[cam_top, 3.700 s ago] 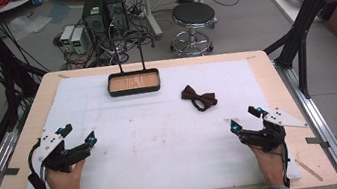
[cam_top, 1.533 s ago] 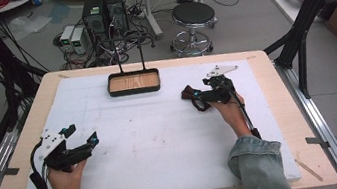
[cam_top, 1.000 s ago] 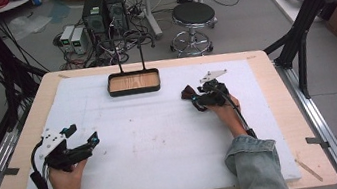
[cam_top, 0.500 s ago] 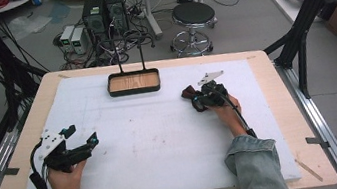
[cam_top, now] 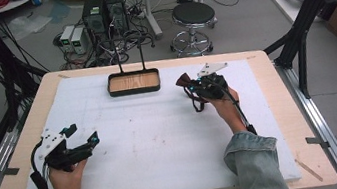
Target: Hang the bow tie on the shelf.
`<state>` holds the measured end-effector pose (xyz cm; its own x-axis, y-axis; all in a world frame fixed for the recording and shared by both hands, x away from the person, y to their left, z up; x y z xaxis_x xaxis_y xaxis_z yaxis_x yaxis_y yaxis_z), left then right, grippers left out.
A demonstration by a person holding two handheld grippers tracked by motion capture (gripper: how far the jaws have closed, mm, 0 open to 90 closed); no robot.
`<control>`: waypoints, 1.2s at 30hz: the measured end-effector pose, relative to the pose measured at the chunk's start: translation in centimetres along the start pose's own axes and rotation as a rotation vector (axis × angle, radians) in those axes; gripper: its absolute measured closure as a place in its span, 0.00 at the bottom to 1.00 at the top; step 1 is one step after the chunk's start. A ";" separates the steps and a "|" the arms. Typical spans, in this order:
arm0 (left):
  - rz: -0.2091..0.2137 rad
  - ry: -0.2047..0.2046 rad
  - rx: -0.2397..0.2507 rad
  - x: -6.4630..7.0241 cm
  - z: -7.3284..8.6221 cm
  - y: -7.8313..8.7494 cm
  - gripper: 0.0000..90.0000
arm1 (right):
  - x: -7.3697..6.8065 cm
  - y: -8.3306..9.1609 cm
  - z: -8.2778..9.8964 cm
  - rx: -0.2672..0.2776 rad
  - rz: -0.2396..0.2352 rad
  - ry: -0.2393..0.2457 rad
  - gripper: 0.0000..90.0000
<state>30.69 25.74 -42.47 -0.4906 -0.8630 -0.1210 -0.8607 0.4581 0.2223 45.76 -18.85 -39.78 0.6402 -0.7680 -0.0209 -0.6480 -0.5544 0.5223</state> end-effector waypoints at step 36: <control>0.030 0.013 0.007 0.2 0.1 -0.4 0.19 | -3.7 -2.4 -10.0 0.188 -0.128 0.025 0.85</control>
<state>30.97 25.40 -42.67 -0.5142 -0.8516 -0.1019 -0.8467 0.4850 0.2188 49.06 -11.46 -32.37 0.7304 -0.6809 -0.0543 -0.6253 -0.6984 0.3482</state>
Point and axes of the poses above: each handheld gripper's, and its own axes: y roughly backward along the jaws, z roughly out of its underside, x roughly to its right, the point moved 2 cm from there along -y, roughly forward along the jaws, and after that the axes turned 10 degrees about -y, right-handed, at the moved point
